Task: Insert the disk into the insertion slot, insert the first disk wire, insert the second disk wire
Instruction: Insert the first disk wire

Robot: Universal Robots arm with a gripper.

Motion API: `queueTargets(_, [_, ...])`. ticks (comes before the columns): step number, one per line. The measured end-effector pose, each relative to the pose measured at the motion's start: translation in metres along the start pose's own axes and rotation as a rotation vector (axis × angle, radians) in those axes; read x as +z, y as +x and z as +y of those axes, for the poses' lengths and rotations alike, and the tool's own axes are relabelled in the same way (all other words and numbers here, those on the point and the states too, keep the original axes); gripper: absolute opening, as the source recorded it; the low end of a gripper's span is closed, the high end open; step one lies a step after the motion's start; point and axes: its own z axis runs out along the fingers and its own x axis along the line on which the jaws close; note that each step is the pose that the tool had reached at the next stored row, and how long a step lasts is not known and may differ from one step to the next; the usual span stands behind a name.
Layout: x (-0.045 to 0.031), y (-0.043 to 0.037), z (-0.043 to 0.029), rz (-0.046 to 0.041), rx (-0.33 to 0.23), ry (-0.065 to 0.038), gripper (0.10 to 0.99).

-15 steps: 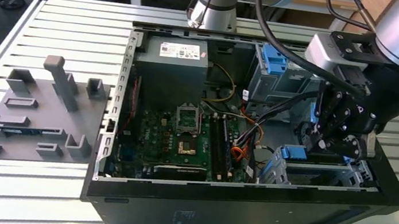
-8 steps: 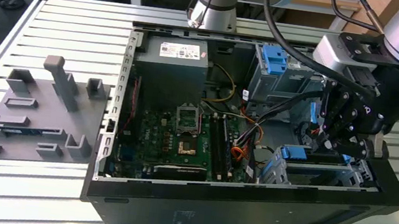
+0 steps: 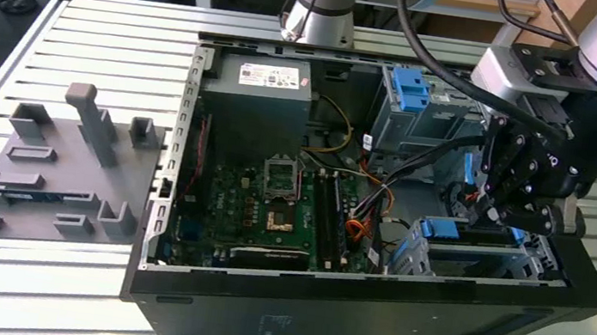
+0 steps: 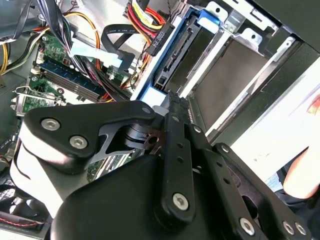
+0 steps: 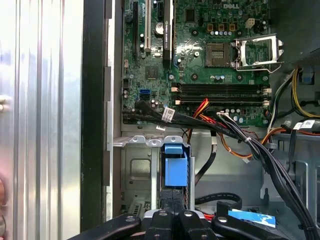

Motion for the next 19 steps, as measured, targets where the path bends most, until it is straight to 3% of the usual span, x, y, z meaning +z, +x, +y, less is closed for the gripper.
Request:
queueTargets(12, [-0.0018, -0.0006, -0.0008, -0.0001, 0.000, 0.001, 0.106])
queueTargets(19, [-0.0023, -0.0041, -0.0174, -0.0001, 0.000, 0.001, 0.106])
